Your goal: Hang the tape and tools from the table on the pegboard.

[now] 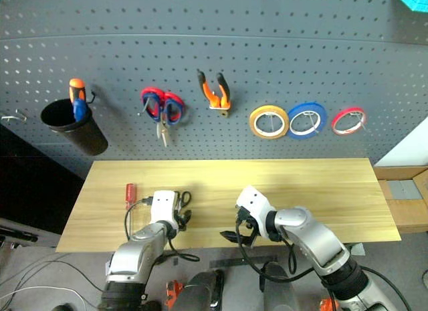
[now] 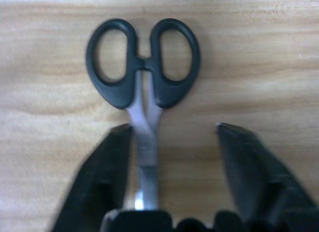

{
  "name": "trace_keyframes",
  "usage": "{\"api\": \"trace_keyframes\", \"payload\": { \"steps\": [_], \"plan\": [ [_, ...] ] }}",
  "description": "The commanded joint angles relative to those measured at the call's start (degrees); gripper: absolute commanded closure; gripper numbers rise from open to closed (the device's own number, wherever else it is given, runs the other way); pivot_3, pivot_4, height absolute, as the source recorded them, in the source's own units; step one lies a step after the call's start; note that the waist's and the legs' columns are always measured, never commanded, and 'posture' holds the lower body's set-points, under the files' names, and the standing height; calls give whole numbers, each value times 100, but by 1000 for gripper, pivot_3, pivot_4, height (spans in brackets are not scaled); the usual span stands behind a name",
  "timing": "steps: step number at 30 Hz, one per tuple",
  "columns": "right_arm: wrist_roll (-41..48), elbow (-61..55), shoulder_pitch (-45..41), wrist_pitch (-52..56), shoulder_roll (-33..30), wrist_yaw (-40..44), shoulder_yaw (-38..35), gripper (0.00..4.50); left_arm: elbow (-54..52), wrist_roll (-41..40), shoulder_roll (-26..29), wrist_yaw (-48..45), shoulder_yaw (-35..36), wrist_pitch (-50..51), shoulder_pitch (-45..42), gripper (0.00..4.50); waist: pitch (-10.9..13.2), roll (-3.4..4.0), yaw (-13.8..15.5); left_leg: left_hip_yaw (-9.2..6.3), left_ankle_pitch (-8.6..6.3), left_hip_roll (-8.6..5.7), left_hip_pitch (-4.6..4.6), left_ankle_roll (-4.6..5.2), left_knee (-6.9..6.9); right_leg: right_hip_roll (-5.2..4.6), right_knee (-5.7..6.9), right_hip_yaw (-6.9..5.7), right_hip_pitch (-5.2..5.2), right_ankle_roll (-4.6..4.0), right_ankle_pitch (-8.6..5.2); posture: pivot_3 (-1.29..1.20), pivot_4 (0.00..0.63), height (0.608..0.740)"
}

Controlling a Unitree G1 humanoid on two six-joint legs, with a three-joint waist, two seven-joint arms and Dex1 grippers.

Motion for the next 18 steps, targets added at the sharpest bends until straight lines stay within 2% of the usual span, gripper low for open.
{"api": "trace_keyframes", "payload": {
  "steps": [1, 4, 5, 9, 14, 18],
  "plan": [
    [52, -132, 28, 46, 26, 0, -117, 0, -80, 134, 83, 99, 19, 192, 60, 3138, 0, 0, -1, 0, 0, -1, 0, 0, 0, 0, 0, 0, 0, 0, 0, -59, 246, 740],
    [54, -96, -11, 39, 19, 29, -142, 0, -231, 229, 242, 63, -24, 222, 233, 4218, 0, 0, -13, 0, 0, -1, 2, 0, -1, 0, 0, 0, 0, -12, 7, -51, 244, 740],
    [53, -82, -24, 33, 20, 37, -148, 0, -280, 261, 282, 56, -39, 163, 282, 4425, 0, 0, -15, 0, -1, 0, 3, -1, -1, 0, 0, 1, 0, -12, 7, -51, 244, 740],
    [295, -7, -128, 20, 248, 75, -425, 0, -589, 332, 380, -22, -30, -796, 592, 4417, 0, 0, -12, 0, -2, 0, 3, -2, -2, 0, -1, 4, -1, -12, 8, -34, 239, 740],
    [756, -186, -480, 117, 412, 348, -763, 0, -1755, 251, 594, -580, 26, -3034, 1305, 4417, 0, 0, 17, -1, -3, 3, -3, -4, -2, -3, -5, 9, -6, -14, 9, -31, 234, 740],
    [1506, -587, -600, 224, 518, 723, -1107, 0, -2316, -12, 506, -756, 223, -3753, 1663, 4417, -1, 1, 63, -1, -7, 5, -5, 0, -3, -5, -14, 7, -2, -14, 8, -23, 232, 740]
  ]
}}
